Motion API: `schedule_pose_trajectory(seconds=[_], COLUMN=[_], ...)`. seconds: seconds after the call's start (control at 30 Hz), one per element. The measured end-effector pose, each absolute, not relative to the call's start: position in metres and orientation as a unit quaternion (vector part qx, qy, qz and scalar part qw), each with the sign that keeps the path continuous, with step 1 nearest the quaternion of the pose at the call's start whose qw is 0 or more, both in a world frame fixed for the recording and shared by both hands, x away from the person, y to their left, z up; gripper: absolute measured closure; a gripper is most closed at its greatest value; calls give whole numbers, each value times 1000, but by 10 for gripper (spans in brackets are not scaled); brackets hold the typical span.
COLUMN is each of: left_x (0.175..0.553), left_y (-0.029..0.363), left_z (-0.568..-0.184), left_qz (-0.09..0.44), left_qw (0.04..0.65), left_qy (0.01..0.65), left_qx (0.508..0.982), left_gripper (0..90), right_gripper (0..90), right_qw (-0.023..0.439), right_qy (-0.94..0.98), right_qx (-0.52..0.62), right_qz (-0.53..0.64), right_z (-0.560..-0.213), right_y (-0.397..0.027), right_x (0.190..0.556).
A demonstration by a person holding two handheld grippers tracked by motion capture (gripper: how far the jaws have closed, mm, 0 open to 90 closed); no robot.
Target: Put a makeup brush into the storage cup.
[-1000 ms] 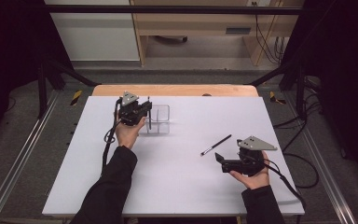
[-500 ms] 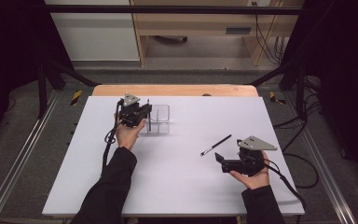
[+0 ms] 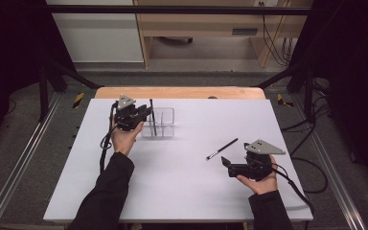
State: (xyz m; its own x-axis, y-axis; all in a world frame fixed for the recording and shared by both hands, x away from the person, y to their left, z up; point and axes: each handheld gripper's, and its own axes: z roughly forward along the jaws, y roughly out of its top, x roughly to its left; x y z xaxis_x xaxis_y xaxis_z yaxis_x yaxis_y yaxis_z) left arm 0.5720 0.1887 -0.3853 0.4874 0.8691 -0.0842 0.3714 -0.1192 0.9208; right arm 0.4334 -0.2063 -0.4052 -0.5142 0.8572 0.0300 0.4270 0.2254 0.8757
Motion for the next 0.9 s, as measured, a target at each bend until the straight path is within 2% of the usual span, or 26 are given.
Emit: schedule_pose_trajectory(seconds=[0.33,0.9], left_x=[546,496], left_y=[203,222], left_z=[-371,-373], left_qz=[241,233], left_qw=[511,516], left_qy=[420,389], left_qx=[710,727], left_gripper=[505,290], right_gripper=[55,51], right_qw=[243,244], right_qy=[745,743], right_qx=[429,428], right_qz=[450,453], right_z=[-402,-396], right_y=[-208,-208], right_x=[433,436])
